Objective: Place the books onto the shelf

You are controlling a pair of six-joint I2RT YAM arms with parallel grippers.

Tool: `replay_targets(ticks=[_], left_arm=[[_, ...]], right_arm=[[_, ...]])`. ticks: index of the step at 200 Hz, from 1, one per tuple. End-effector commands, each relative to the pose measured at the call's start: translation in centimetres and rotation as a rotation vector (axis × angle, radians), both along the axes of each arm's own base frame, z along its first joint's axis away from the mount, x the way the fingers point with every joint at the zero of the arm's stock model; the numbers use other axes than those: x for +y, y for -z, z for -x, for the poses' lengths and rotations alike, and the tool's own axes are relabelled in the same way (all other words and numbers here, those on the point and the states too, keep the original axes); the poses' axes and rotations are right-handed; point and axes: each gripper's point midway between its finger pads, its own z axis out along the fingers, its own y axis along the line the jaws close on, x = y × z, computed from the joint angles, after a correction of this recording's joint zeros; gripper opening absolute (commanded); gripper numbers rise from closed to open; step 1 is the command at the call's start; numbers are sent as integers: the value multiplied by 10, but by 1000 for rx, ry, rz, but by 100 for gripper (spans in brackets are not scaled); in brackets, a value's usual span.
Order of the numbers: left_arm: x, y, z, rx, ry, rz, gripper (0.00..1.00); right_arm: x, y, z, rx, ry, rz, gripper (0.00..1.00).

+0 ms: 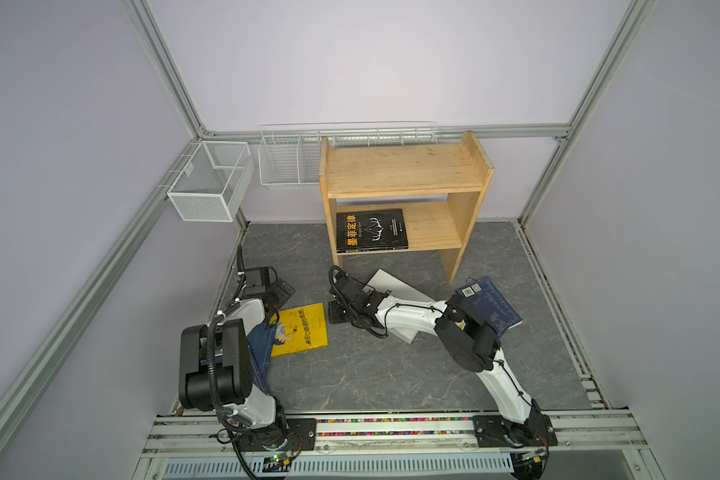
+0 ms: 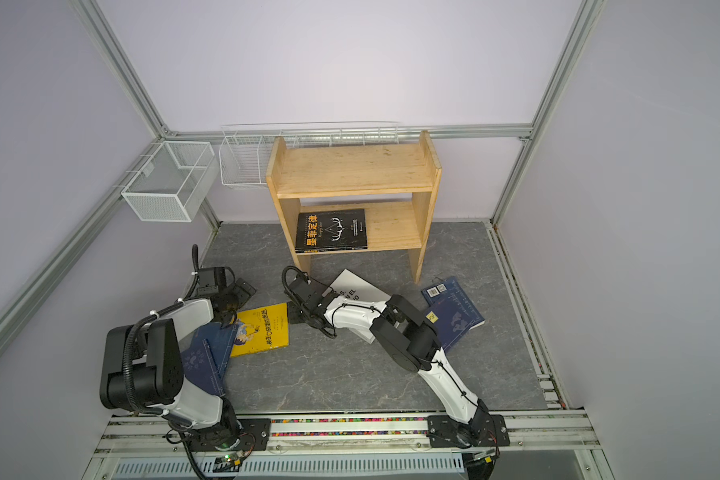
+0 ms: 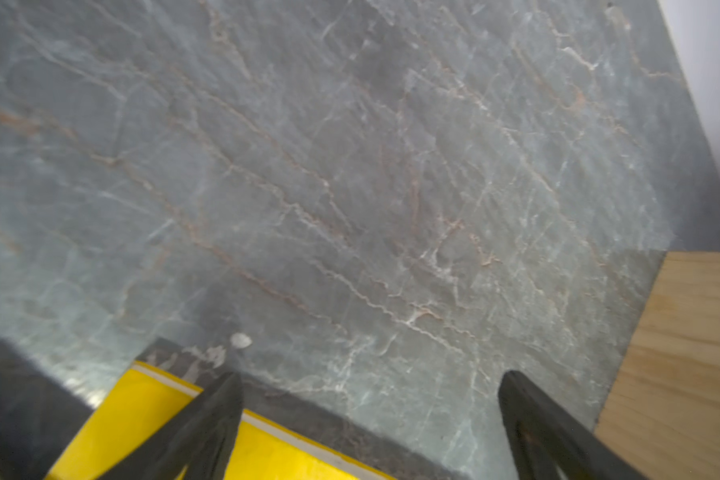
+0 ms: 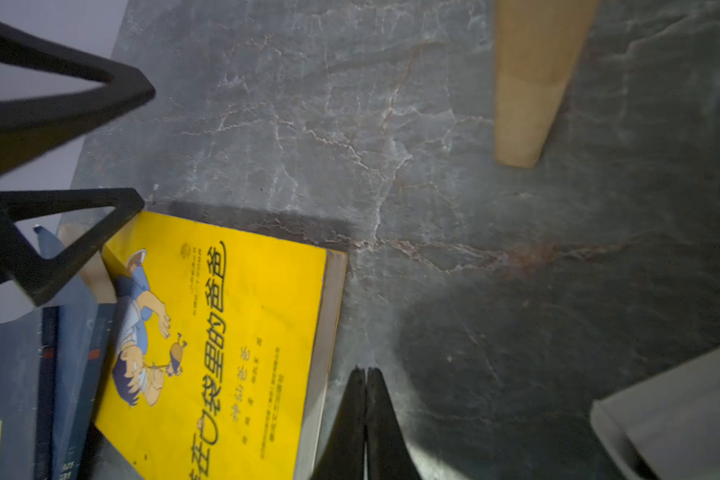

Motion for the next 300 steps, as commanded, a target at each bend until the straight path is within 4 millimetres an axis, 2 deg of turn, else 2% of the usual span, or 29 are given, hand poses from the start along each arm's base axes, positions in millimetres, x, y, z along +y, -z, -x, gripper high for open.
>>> replay_targets(ticks=[1, 23, 41, 66, 103, 141, 165, 191, 211, 228, 244, 256, 275, 288, 300], left_arm=[[15, 23, 25, 146, -42, -19, 97], [24, 26, 21, 172, -64, -40, 97], [30, 23, 20, 175, -83, -61, 97], [32, 8, 13, 128, -87, -75, 97], [52, -5, 22, 187, -120, -179, 98], [52, 11, 31, 253, -107, -171, 98], [48, 10, 28, 221, -106, -143, 98], [35, 15, 26, 211, -72, -76, 98], [20, 23, 25, 198, -46, 3, 97], [-2, 30, 23, 173, -15, 79, 96], [-30, 32, 22, 166, 39, 115, 96], [-54, 31, 19, 152, 84, 138, 96], [-82, 26, 14, 113, 119, 180, 96], [-90, 18, 10, 90, 134, 184, 96], [-89, 9, 7, 64, 137, 162, 96]], right_arm=[[-3, -18, -1, -27, 4, -34, 7], [-2, -11, 2, -3, -4, -41, 9], [2, -7, 7, 13, -27, -63, 18], [18, -9, 14, 1, -111, -129, 36], [33, -2, 24, -2, -221, -134, 50], [39, 11, 36, -15, -317, -60, 62], [37, 30, 39, -18, -332, 43, 63], [27, 48, 37, 11, -295, 121, 61], [17, 49, 34, 7, -258, 153, 61], [5, 47, 29, 9, -212, 173, 61], [-9, 46, 26, 32, -166, 173, 60], [-21, 44, 24, 41, -130, 179, 60], [-43, 40, 22, 47, -76, 194, 59], [-55, 37, 23, 48, -52, 201, 59], [-62, 34, 25, 50, -41, 202, 59]])
